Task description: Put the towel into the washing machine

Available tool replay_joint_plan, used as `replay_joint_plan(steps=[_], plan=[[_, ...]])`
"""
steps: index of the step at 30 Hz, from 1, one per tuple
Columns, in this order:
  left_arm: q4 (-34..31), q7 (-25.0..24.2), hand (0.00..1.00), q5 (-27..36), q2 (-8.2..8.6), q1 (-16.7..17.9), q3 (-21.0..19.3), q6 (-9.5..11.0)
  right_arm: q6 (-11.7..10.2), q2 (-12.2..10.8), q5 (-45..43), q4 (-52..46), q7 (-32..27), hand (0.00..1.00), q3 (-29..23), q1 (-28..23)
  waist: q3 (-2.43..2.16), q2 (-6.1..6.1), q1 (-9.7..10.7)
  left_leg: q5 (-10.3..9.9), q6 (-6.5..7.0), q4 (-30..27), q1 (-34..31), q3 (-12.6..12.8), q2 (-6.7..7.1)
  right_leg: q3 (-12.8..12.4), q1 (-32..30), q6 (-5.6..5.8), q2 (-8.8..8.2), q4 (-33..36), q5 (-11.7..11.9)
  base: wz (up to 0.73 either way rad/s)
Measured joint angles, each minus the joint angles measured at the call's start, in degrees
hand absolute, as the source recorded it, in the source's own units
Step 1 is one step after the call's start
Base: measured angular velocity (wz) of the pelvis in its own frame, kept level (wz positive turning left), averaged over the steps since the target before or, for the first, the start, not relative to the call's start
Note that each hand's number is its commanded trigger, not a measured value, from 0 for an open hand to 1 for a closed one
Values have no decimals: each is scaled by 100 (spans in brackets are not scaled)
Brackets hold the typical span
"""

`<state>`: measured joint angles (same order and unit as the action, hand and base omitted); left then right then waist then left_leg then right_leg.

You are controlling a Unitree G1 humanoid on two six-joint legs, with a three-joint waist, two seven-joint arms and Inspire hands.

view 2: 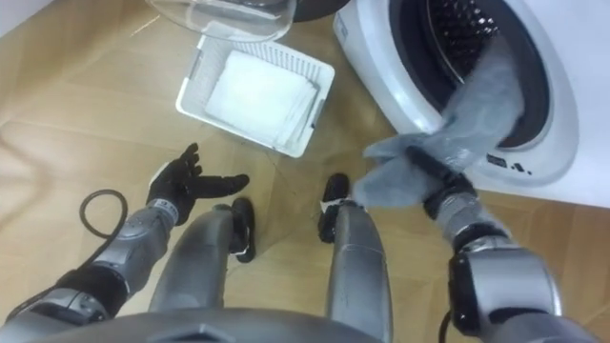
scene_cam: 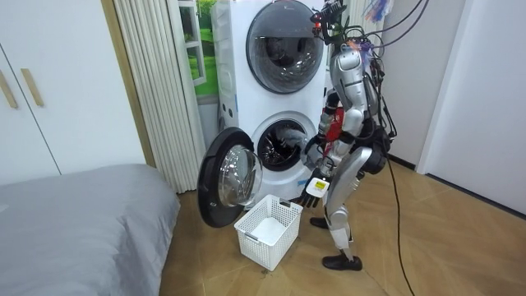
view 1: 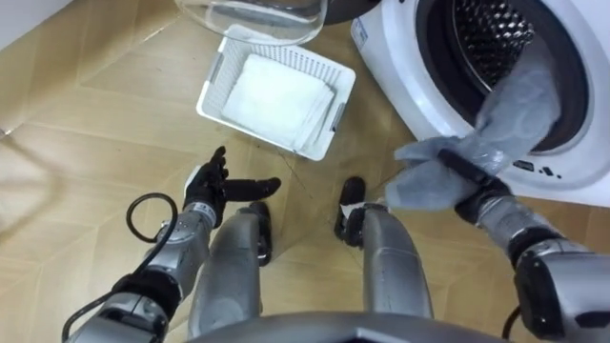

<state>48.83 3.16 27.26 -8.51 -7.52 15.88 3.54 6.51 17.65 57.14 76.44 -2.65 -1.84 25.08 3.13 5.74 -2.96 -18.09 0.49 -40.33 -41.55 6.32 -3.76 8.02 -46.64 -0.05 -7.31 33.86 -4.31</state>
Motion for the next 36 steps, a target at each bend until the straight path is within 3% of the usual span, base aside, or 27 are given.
replay_joint_plan(steps=[1, 5, 7, 10, 11, 12, 13, 14, 17, 21, 26, 29, 32, 36], plan=[[-123, 9, 0, 0, -45, 38, -2, 1, 130, 109, 139, 1, -42, 100, -41, 113, 20, 53, -28, 3, 5, -12, -37, 1, 23, 6, -40, 1, -30, 28, -1, 6], [-338, 78, 0, 21, -160, 110, 78, 2, 185, 256, 674, -57, -237, 100, -81, 468, 28, 89, -45, -20, 54, -120, -113, 1, 56, -12, -110, 33, -69, 114, -8, 2], [-558, 168, 0, 16, -254, 213, 75, 4, 281, 281, 1082, -129, -405, 100, -243, 663, 29, 232, 29, -13, 76, -127, -178, 7, 133, -23, -229, 65, -169, 259, -68, 11], [-796, 354, 0, -5, -294, 330, 22, 8, 456, 288, 1498, -156, -671, 100, -312, 866, 20, 362, 132, -18, 94, -144, -213, 5, 148, -20, -261, 75, -190, 281, -96, 6], [-830, 382, 0, -17, -287, 354, 21, 8, 484, 292, 1585, -156, -708, 65, -315, 894, 24, 374, 145, -23, 103, -153, -220, 5, 150, -18, -263, 78, -194, 282, -97, 0], [-880, 419, 0, -36, -282, 362, 6, 9, 533, 292, 1758, -152, -803, 55, -327, 954, 28, 393, 188, -31, 116, -173, -238, 5, 154, -13, -269, 91, -206, 299, -105, 4], [-968, 490, 0, -38, -295, 407, -14, 21, 577, 292, 1903, -153, -942, 51, -390, 1033, 27, 412, 229, -40, 131, -213, -279, 6, 157, -10, -302, 98, -214, 317, -110, 4], [-994, 531, 0, -38, -297, 407, -28, 27, 586, 292, 1964, -153, -1002, 0, -403, 1067, 30, 420, 241, -47, 142, -239, -300, 9, 160, -11, -323, 104, -221, 336, -114, 4], [-1087, 723, 0, -41, -301, 399, -150, 91, 596, 294, 2186, -153, -1323, 0, -477, 1191, 41, 461, 338, -83, 197, -375, -413, 31, 197, -13, -423, 156, -302, 508, -191, 12], [-1370, 1030, 0, -262, -337, 632, -388, 182, 642, 321, 2621, -159, -2095, 0, -872, 1600, 36, 499, 576, -152, 290, -584, -606, 62, 227, -23, -603, 209, -393, 697, -242, 7], [-1409, 1178, 0, -321, -312, 629, -382, 185, 612, 647, 3030, -21, -2778, 0, -1332, 1694, 35, 499, 641, -214, 378, -731, -721, 162, 238, -23, -689, 284, -494, 852, -332, 10], [-1408, 1218, 0, -320, -319, 608, -365, 186, 414, 993, 3160, -19, -3167, 0, -1569, 1688, 35, 499, 647, -240, 409, -757, -767, 227, 238, -74, -770, 298, -508, 888, -347, -6], [-1407, 1235, 0, -316, -302, 520, -323, 205, 289, 1005, 3363, -64, -3415, 0, -1756, 1689, 34, 495, 588, -244, 404, -743, -741, 270, 212, -69, -763, 294, -493, 888, -348, -4], [-1398, 1166, 0, -317, -261, 455, -192, 448, -12, 1005, 3509, -68, -3721, 0, -1789, 1670, 33, 486, 426, -246, 400, -673, -605, 335, 210, -88, -685, 289, -497, 878, -350, -3]])
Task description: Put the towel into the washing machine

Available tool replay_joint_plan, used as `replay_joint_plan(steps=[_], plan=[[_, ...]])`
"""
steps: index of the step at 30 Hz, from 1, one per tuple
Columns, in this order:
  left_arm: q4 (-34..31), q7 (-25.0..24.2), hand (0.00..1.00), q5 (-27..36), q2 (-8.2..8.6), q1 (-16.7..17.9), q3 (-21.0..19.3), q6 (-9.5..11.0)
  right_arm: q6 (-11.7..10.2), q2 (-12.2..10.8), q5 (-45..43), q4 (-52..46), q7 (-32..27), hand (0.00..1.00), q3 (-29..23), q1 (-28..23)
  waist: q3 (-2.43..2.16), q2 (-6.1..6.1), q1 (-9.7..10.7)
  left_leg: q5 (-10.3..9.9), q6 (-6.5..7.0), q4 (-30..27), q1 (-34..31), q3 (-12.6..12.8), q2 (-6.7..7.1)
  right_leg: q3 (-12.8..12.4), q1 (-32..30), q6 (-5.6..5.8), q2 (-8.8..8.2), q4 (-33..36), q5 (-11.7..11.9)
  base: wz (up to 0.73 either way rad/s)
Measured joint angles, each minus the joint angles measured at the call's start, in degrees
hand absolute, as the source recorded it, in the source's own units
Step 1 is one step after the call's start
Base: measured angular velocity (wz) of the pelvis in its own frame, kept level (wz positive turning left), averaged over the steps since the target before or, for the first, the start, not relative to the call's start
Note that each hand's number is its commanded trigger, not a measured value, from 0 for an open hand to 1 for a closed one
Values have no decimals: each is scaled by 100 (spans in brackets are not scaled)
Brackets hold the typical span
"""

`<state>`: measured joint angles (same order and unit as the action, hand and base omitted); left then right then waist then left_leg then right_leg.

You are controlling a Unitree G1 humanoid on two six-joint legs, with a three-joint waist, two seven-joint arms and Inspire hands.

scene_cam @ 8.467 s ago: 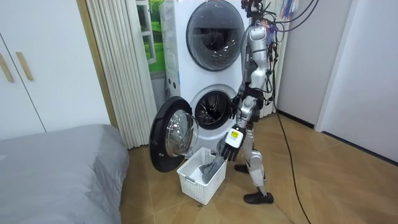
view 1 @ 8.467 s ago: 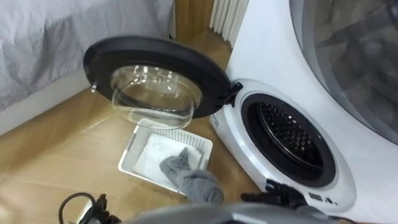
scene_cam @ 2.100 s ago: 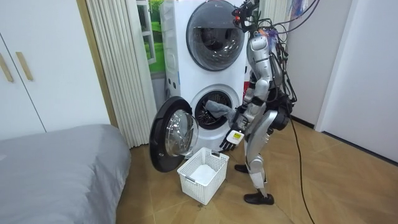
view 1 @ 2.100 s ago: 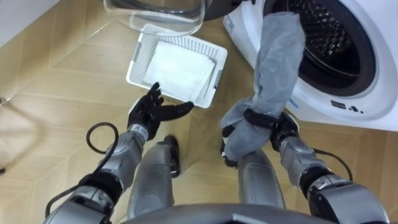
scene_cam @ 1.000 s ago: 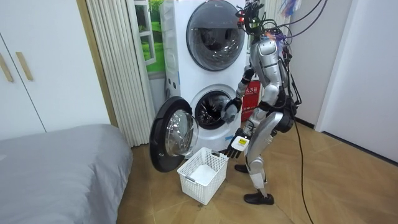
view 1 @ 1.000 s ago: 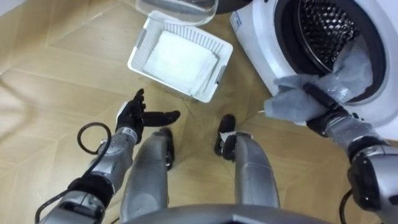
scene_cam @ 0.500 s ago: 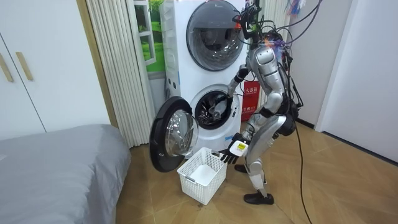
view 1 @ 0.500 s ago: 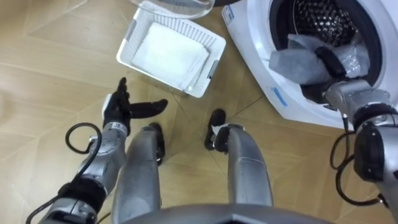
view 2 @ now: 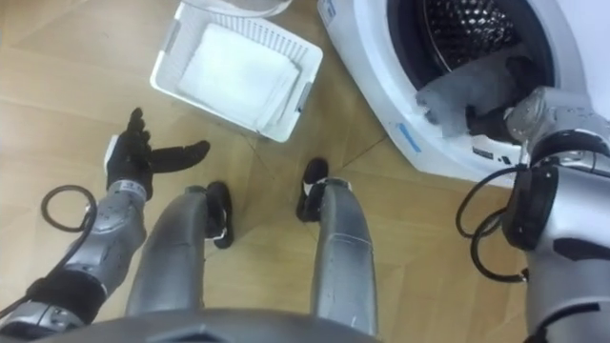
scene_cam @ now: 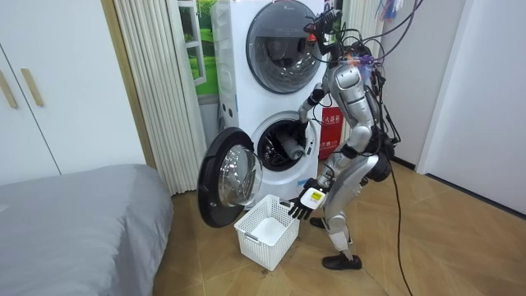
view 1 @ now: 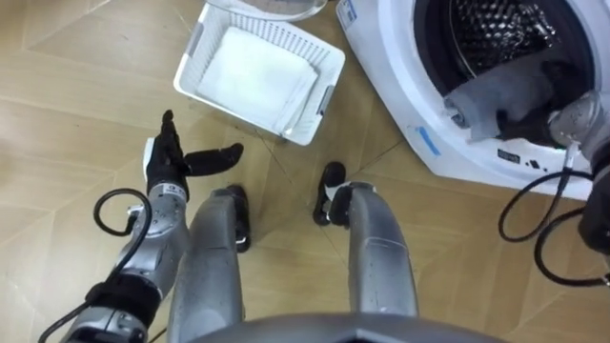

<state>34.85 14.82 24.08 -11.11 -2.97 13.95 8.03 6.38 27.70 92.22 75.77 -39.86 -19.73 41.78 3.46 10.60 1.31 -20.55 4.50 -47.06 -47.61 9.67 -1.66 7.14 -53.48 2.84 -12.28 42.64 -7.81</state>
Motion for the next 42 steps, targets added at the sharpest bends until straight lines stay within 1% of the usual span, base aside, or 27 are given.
replay_joint_plan(steps=[3, 5, 6, 7, 10, 13, 15, 18, 21, 22, 23, 25, 27, 28, 29, 30, 31, 32, 33, 34, 35, 36, 37, 38, 40, 41, 42], plan=[[12, -67, 0, 6, 27, -44, 75, 57, -147, -1, 0, -4, -207, 0, 0, 0, 5, -23, -96, 1, -2, 63, 119, 22, 2, -4, 99, -3, -10, -22, -2, 0], [33, -162, 0, 6, 48, -58, 142, 99, -310, 0, 4, -4, -313, 0, -2, -23, 5, -70, -173, 4, -5, 106, 177, 23, 2, 1, 161, -4, -4, -73, 2, 0], [89, -247, 0, 6, 57, -74, 203, 124, -427, -1, 10, -4, -371, 0, -12, -28, 12, -114, -204, 10, -5, 140, 214, 23, 9, 2, 209, 4, -2, -111, 10, 0], [189, -336, 0, 6, 88, -86, 220, 124, -511, -1, 16, -5, -419, 0, -13, -45, -1, -164, -216, 10, -4, 166, 255, 23, 16, 5, 258, 12, -2, -144, 12, 0], [290, -459, 0, 3, 120, -104, 260, 124, -665, -1, 18, -19, -612, 0, -32, -61, -2, -201, -263, 23, 7, 278, 329, 37, 29, 6, 316, 31, -4, -228, 26, 0], [341, -576, 0, -2, 142, -129, 240, 118, -775, -2, 18, -29, -739, 0, -98, -145, -10, -218, -310, 31, 3, 353, 353, 29, 24, 56, 353, 34, -6, -289, 26, 1], [343, -647, 0, -4, 138, -125, 213, 110, -814, -18, 18, -35, -754, 0, -153, -238, -7, -225, -328, 31, 3, 411, 430, 29, 22, 103, 430, 33, -19, -323, 25, 2], [347, -705, 0, -4, 138, -131, 210, 110, -832, -26, 17, -74, -736, 0, -147, -372, -8, -291, -371, 31, 2, 550, 651, 30, 29, 157, 674, 40, -20, -480, 28, 0], [626, -805, 0, -10, 159, -213, 229, 110, -972, -72, 10, -82, -620, 0, -128, -569, -1, -418, -432, 31, 3, 726, 953, 24, 25, 240, 1009, 56, -11, -657, 35, 0], [741, -823, 0, -75, 164, -239, 219, 109, -1029, -106, 13, -149, -560, 0, -130, -717, -5, -475, -492, 31, 2, 803, 1097, 26, -19, 260, 1165, 64, 17, -749, 38, 0], [778, -828, 0, -164, 156, -245, 186, 110, -1069, -152, 13, -235, -546, 0, -131, -800, -11, -494, -506, 32, -1, 854, 1167, 43, -42, 262, 1234, 69, 40, -810, 42, -4], [913, -827, 0, -546, 121, -174, -45, 109, -1176, -361, 11, -528, -421, 0, -186, -1146, -23, -528, -517, 63, -54, 1074, 1431, 65, -54, 316, 1507, 80, 102, -1035, 67, -5], [1015, -809, 0, -695, 91, -94, -192, 109, -1228, -511, 11, -671, -276, 0, -184, -1406, -47, -570, -512, 84, -91, 1239, 1623, 55, -82, 353, 1724, 80, 168, -1222, 78, -2], [1080, -790, 0, -717, 93, -24, -254, 109, -1265, -580, 8, -732, -139, 0, -170, -1584, -76, -633, -512, 98, -114, 1334, 1741, 36, -112, 418, 1894, 81, 207, -1367, 93, 4], [1081, -773, 0, -756, 86, 16, -268, 109, -1287, -623, 7, -744, -68, 0, -164, -1680, -96, -667, -511, 104, -124, 1370, 1804, 32, -131, 441, 1982, 83, 233, -1444, 101, 9], [1164, -769, 0, -851, 71, 107, -279, 116, -1337, -705, -22, -726, 104, 0, -164, -1883, -142, -739, -506, 116, -145, 1465, 1973, 33, -160, 509, 2204, 86, 273, -1607, 105, 11], [1289, -760, 0, -946, 71, 179, -325, 119, -1370, -799, -132, -752, 264, 0, -165, -2104, -172, -781, -499, 142, -182, 1639, 2222, 39, -153, 547, 2435, 94, 296, -1762, 110, 9], [1341, -753, 0, -1008, 72, 231, -377, 119, -1383, -863, -220, -795, 336, 0, -165, -2215, -184, -795, -499, 157, -198, 1742, 2347, 49, -151, 548, 2548, 99, 310, -1840, 113, 0], [1462, -745, 0, -1024, 81, 361, -502, 123, -1404, -980, -299, -915, 483, 0, -132, -2468, -227, -847, -499, 175, -228, 1912, 2585, 53, -158, 552, 2778, 108, 359, -2009, 119, -6], [1653, -726, 0, -1102, 81, 442, -578, 124, -1408, -1043, -481, -901, 672, 0, 22, -2716, -253, -888, -496, 204, -264, 2091, 2844, 51, -160, 581, 3021, 109, 392, -2157, 119, -4], [1709, -714, 0, -1144, 81, 506, -636, 123, -1408, -1088, -607, -901, 767, 0, 58, -2853, -264, -904, -490, 226, -283, 2192, 2972, 43, -158, 591, 3148, 109, 410, -2225, 119, 0], [1740, -668, 0, -1313, 66, 689, -780, 122, -1435, -1220, -1002, -922, 913, 0, 67, -3143, -288, -924, -479, 267, -316, 2403, 3246, 36, -160, 591, 3377, 109, 451, -2349, 119, 0], [1754, -654, 0, -1480, 57, 820, -918, 123, -1547, -1305, -1329, -941, 980, 0, 109, -3429, -312, -933, -480, 315, -347, 2573, 3440, 35, -162, 588, 3544, 109, 479, -2454, 119, 0], [1777, -651, 0, -1544, 57, 904, -970, 123, -1577, -1319, -1489, -934, 998, 0, 114, -3570, -319, -942, -478, 337, -358, 2652, 3529, 35, -162, 584, 3631, 109, 495, -2522, 119, 0], [1957, -652, 0, -1768, 57, 1103, -1156, 113, -1645, -1323, -2605, -918, 1084, 0, 404, -4145, -331, -959, -450, 398, -407, 2958, 3861, -27, -167, 606, 3946, 110, 563, -2765, 119, -4], [2011, -652, 0, -1807, 53, 1134, -1182, 109, -1662, -1323, -2901, -919, 1106, 0, 494, -4271, -338, -960, -447, 413, -422, 3016, 3929, -51, -167, 619, 3997, 109, 573, -2795, 119, -7], [2088, -651, 0, -1808, 53, 1240, -1219, 101, -1672, -1321, -3469, -919, 1135, 0, 637, -4472, -342, -968, -427, 431, -441, 3138, 4083, -46, -182, 647, 4096, 109, 604, -2829, 118, -24]])
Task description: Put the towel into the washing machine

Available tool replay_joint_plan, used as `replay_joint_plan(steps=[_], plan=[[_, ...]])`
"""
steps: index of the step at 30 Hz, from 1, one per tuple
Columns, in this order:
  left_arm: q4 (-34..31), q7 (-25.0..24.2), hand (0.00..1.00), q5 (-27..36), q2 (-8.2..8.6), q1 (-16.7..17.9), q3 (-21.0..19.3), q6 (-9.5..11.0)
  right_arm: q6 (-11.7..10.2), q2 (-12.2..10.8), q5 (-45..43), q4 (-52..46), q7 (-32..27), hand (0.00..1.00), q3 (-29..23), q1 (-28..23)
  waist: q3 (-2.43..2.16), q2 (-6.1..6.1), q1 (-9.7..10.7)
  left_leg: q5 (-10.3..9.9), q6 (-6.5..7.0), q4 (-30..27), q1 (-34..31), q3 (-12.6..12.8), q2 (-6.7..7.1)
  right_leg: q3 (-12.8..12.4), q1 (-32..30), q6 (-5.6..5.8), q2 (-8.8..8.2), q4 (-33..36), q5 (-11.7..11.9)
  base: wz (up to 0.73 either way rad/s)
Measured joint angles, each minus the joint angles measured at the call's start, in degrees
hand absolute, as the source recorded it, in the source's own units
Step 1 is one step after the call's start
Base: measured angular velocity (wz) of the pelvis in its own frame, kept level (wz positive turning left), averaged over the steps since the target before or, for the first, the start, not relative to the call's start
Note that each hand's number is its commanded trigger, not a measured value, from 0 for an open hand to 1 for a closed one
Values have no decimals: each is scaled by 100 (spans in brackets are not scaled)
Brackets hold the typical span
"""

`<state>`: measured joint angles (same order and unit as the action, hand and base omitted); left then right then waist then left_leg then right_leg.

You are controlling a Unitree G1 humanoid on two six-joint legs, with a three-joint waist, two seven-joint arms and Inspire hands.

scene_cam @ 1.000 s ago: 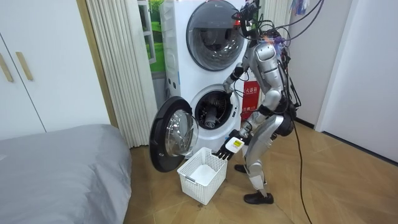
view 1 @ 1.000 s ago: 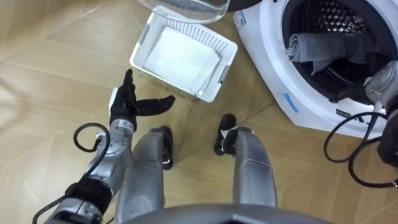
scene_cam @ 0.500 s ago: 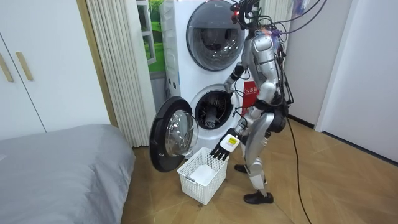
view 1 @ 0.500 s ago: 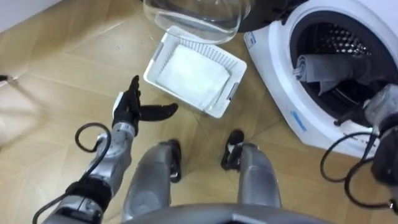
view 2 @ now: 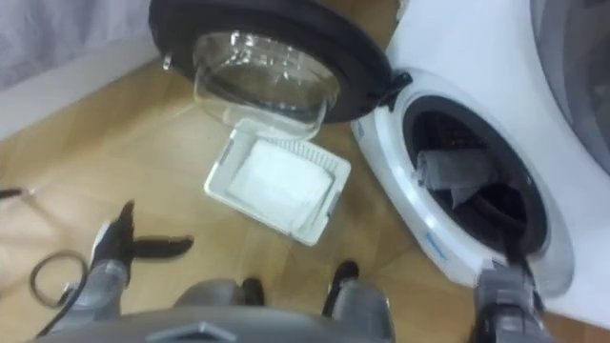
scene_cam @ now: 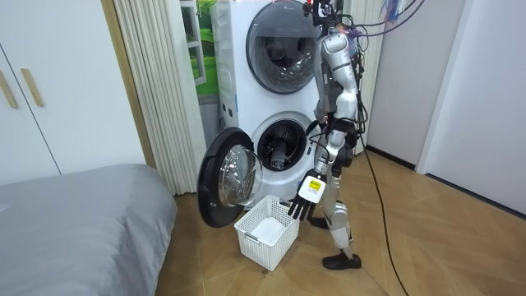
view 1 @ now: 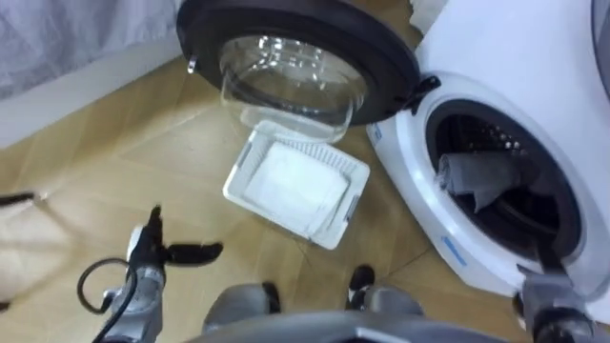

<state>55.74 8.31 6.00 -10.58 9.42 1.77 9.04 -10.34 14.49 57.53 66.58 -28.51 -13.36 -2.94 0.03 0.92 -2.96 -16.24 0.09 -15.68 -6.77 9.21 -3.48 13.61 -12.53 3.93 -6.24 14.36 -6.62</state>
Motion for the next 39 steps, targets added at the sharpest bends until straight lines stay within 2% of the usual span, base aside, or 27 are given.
replay_joint_plan(steps=[3, 4, 7, 11, 14, 15, 17, 19, 22, 26, 29, 33, 35, 39], plan=[[55, -12, 0, -3, 5, 276, -55, -34, 16, -8, -1228, 5, 145, 0, 336, -178, 3, 7, 62, 22, -39, 251, 430, 0, -35, 4, 295, 0, 89, -106, 0, -26], [76, -28, 0, 3, 5, 313, -116, -35, 62, -48, -1513, 18, 186, 0, 465, -264, 10, -2, 129, 23, -39, 270, 540, -4, -53, 41, 444, 0, 110, -181, 0, 0], [248, -57, 0, -39, -5, 280, -358, -37, 133, -135, -2394, 85, 314, 0, 566, -436, 19, -5, 118, 25, -44, 410, 820, 4, -77, 51, 743, -2, 173, -393, 1, 1], [464, -41, 0, -65, -30, 286, -386, -54, 190, -151, -3049, 127, 584, 0, 935, -553, 36, -39, 114, 31, -54, 493, 1029, 0, -101, 36, 949, -4, 226, -490, 3, -5], [507, -42, 0, -100, -19, 321, -392, -161, 231, -241, -3318, 183, 845, 0, 1058, -526, 50, -66, 107, 34, -60, 507, 1199, -1, -117, 34, 1139, -4, 252, -562, 3, 1], [517, -43, 0, -128, -5, 333, -395, -163, 234, -289, -3565, 310, 972, 0, 1100, -464, 64, -94, 109, 34, -60, 511, 1271, -15, -118, 45, 1222, -8, 255, -582, 5, 5], [529, -43, 0, -169, 35, 333, -412, -162, 242, -371, -3967, 441, 1192, 0, 1111, -357, 63, -122, 107, 34, -61, 530, 1363, -13, -118, 45, 1313, -7, 255, -582, 4, 5], [512, -60, 0, -179, 85, 365, -412, -215, 324, -436, -4322, 530, 1533, 0, 1231, -270, 76, -145, 92, 34, -61, 549, 1442, -10, -113, 55, 1390, -7, 247, -580, 4, 4], [498, -121, 0, -177, 115, 395, -435, -334, 431, -565, -4470, 562, 1884, 0, 1333, -270, 72, -149, 100, 34, -61, 548, 1473, -52, -112, 73, 1444, -7, 242, -580, 4, 7], [498, -232, 0, -175, 200, 415, -436, -406, 548, -589, -4470, 659, 2286, 0, 1432, -267, 58, -135, 110, 33, -62, 549, 1559, -58, -110, 74, 1554, -3, 236, -578, 2, 8], [503, -350, 0, -176, 251, 404, -435, -452, 563, -573, -4467, 708, 2642, 0, 1443, -262, 59, -71, 117, 41, -77, 556, 1561, -64, -111, 72, 1556, -4, 237, -557, 3, 5], [611, -507, 0, -174, 244, 334, -637, -532, 671, -527, -4406, 760, 3197, 0, 1488, -261, 63, -33, 102, 44, -93, 611, 1663, -67, -112, 60, 1611, -10, 239, -522, 6, 0], [627, -552, 0, -175, 234, 340, -788, -560, 688, -522, -4411, 776, 3427, 0, 1467, -261, 86, 36, 104, 39, -99, 636, 1696, -72, -115, 64, 1621, -12, 240, -495, 7, 0], [643, -657, 0, -155, 201, 337, -878, -602, 805, -518, -4407, 781, 3843, 0, 1463, -259, 75, 125, 98, 37, -102, 656, 1711, -83, -118, 68, 1625, -13, 243, -467, 8, 0]])
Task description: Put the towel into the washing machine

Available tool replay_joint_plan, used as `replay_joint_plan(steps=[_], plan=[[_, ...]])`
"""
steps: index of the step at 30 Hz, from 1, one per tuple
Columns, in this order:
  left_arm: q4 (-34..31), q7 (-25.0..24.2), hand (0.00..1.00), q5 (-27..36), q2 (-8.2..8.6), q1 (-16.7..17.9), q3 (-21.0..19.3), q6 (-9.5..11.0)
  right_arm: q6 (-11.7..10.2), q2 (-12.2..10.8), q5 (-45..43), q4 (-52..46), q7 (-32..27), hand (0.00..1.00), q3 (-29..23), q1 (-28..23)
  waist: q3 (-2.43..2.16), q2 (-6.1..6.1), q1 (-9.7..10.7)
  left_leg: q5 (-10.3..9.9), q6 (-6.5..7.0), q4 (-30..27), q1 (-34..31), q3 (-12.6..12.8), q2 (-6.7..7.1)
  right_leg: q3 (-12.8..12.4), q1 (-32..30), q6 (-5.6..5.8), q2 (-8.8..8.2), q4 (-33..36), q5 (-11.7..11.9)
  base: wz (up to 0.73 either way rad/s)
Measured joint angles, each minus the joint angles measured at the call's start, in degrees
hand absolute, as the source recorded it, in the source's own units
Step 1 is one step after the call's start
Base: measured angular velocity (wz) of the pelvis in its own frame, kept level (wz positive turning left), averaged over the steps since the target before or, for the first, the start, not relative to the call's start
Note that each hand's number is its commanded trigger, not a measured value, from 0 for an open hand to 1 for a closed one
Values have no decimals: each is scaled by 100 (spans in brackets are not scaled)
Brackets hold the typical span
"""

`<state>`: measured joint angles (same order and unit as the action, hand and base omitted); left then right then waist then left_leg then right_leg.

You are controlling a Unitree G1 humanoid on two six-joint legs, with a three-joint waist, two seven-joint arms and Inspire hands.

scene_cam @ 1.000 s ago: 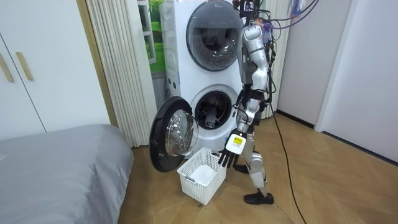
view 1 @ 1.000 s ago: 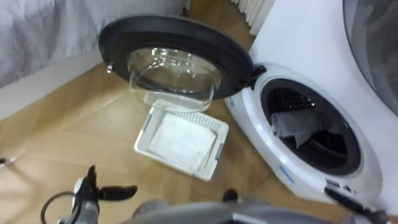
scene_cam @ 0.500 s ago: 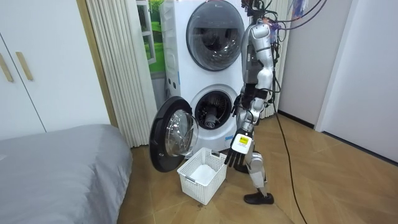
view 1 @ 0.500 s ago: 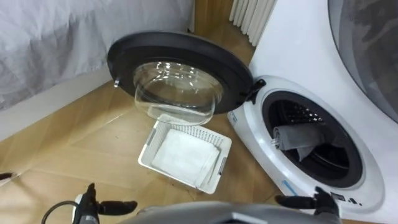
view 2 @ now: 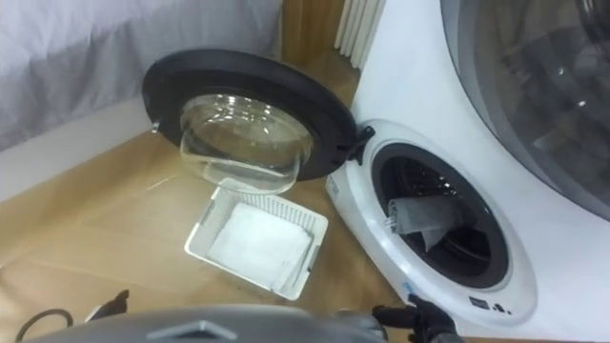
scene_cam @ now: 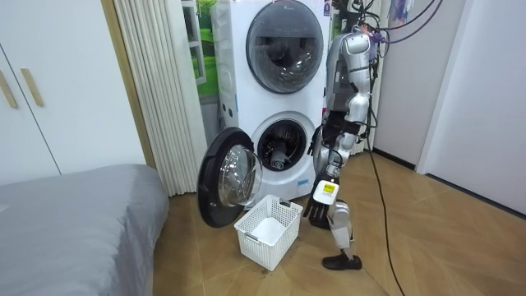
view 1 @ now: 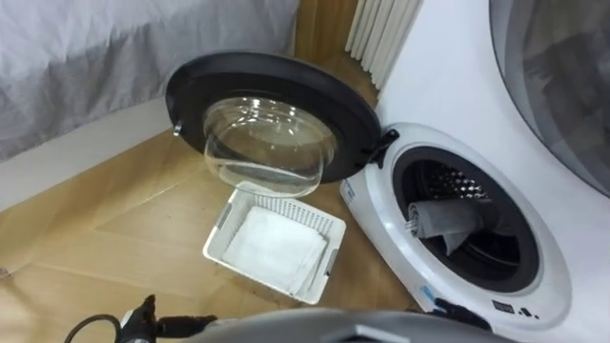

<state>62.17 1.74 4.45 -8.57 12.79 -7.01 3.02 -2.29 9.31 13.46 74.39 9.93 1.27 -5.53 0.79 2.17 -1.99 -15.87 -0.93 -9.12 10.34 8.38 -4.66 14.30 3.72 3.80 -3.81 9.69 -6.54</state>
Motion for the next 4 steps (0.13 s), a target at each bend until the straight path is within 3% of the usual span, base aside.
replay_joint_plan(steps=[4], plan=[[104, -83, 0, 64, -6, 1, -103, -1, 50, 4, -4, -3, 186, 0, -19, -2, -11, 29, -4, 0, 0, -12, 28, 7, 0, -11, 22, -1, 3, -3, 1, 0]])
